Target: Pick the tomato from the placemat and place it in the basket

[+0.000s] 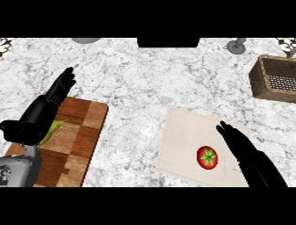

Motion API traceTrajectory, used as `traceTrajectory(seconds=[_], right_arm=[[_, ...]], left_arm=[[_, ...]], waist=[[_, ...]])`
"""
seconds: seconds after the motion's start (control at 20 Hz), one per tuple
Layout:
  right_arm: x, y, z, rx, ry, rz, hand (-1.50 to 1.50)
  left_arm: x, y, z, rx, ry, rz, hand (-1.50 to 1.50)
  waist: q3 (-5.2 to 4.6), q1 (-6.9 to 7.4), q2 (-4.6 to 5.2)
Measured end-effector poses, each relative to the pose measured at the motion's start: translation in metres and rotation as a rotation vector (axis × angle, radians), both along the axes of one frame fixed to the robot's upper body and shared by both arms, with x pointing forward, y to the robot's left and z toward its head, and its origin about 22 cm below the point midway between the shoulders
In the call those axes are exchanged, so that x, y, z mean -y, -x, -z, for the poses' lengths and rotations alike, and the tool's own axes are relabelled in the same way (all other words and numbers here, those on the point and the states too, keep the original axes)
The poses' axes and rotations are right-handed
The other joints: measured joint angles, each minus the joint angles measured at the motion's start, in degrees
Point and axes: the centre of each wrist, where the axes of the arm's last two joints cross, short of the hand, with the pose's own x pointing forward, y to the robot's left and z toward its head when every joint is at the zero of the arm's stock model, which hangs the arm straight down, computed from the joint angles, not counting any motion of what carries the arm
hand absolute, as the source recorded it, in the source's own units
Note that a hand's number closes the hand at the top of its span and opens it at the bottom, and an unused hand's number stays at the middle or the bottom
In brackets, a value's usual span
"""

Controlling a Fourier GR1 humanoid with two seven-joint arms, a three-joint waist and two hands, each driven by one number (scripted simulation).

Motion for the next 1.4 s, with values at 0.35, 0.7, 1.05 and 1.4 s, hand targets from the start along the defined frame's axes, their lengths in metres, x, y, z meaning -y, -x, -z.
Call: traceTrajectory(seconds=[0.35, 0.7, 1.05, 1.4], right_arm=[[-0.016, -0.002, 0.006, -0.023, 0.067, 0.013, -1.50], [-0.017, -0.011, 0.026, -0.039, 0.091, 0.015, -1.50], [-0.025, -0.023, 0.041, -0.074, 0.126, 0.038, -1.50], [-0.024, -0.030, 0.060, -0.115, 0.142, 0.047, -1.50]], left_arm=[[-0.005, 0.004, 0.007, 0.002, 0.001, 0.000, 0.00], [-0.008, 0.009, 0.001, -0.001, 0.002, 0.004, 0.00], [-0.007, 0.006, 0.001, -0.001, 0.004, 0.002, 0.00], [-0.008, 0.003, -0.001, -0.003, 0.002, 0.004, 0.00]], waist=[[0.00, 0.07, 0.01], [0.00, 0.11, 0.01], [0.01, 0.12, 0.02], [-0.01, 0.13, 0.01]])
